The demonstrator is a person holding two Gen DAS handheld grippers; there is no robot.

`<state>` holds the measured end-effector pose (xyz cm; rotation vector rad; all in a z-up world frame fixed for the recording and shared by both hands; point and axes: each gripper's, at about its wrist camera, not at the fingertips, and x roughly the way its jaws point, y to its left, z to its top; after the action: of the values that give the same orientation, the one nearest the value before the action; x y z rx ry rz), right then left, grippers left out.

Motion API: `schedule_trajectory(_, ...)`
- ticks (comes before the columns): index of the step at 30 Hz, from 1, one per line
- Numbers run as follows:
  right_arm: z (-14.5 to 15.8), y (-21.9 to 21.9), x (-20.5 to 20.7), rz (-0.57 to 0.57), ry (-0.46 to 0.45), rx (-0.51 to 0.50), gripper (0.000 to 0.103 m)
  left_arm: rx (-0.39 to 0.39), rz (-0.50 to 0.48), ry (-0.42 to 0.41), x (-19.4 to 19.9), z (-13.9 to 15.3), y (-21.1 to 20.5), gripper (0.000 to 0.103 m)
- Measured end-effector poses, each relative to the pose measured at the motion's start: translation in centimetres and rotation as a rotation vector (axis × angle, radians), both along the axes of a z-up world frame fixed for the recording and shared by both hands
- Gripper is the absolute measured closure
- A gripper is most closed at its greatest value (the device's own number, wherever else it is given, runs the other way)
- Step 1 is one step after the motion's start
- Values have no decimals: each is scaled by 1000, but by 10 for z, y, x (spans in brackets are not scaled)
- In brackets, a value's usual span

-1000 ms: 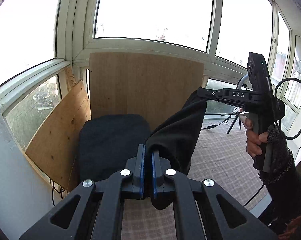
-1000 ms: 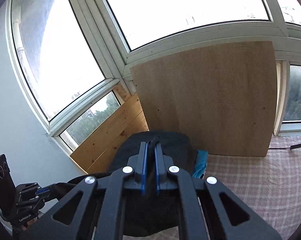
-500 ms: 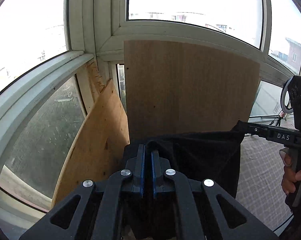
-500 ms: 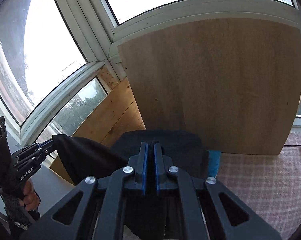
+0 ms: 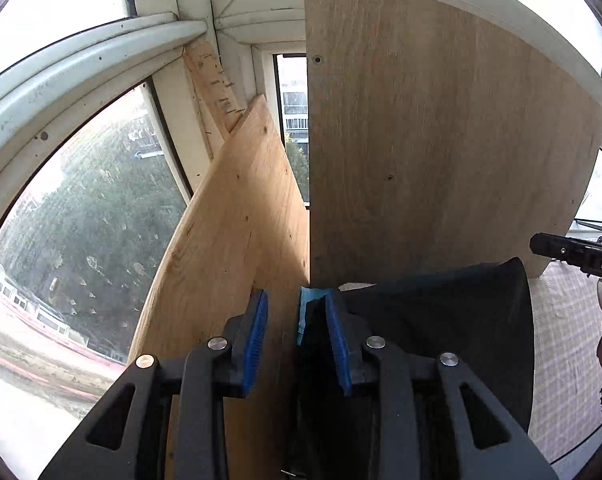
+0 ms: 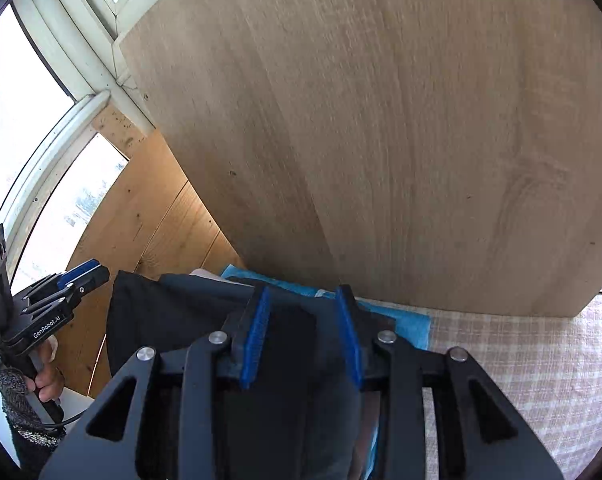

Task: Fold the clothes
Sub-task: 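Lower the folded garment onto the clothes stack and open both grippers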

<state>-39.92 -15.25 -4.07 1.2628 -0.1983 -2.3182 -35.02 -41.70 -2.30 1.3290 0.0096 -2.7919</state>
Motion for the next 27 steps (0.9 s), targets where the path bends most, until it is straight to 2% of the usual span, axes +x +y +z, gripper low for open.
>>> schedule_trajectory(2,11,10,9,24,66,-41,69,-21,-5,18,12,6,5,74)
schedule_trajectory(5,16,10,28,114,145,-65,70,6,-86,49,39,-1,32,74)
schedule_trajectory(7,9,1,39,195,143,-66,71,28,-143,41,47,-14,51,74)
schedule_trajectory(8,3,-7,41,229,134,-57,71,-2,-149,29,44,-23,57,74)
schedule_trajectory(10,-9,-28,42,285,127,-16,71,-73,-125,-8,20,-43,60,79)
schedule_trajectory(12,-21,-50,39,320,120,32,71,-81,-54,-39,-5,-59,42,80)
schedule_trajectory(14,-39,-69,19,280,128,168,71,-96,43,-77,-31,-73,20,82)
schedule_trajectory(16,-58,-80,-5,230,88,263,75,-88,69,-89,-41,-75,11,84)
schedule_trajectory(19,-49,-65,-13,207,86,174,75,-173,51,-31,-24,-54,20,83)
schedule_trajectory(20,-43,-59,-14,200,94,141,75,-179,42,-15,-13,-47,22,83)
schedule_trajectory(22,-29,-40,-7,185,127,98,72,-140,20,1,10,-38,22,81)
schedule_trajectory(26,-31,-16,9,199,89,48,72,-17,4,-37,44,-49,19,75)
schedule_trajectory(27,-34,-13,13,203,74,42,72,-11,4,-57,44,-53,18,73)
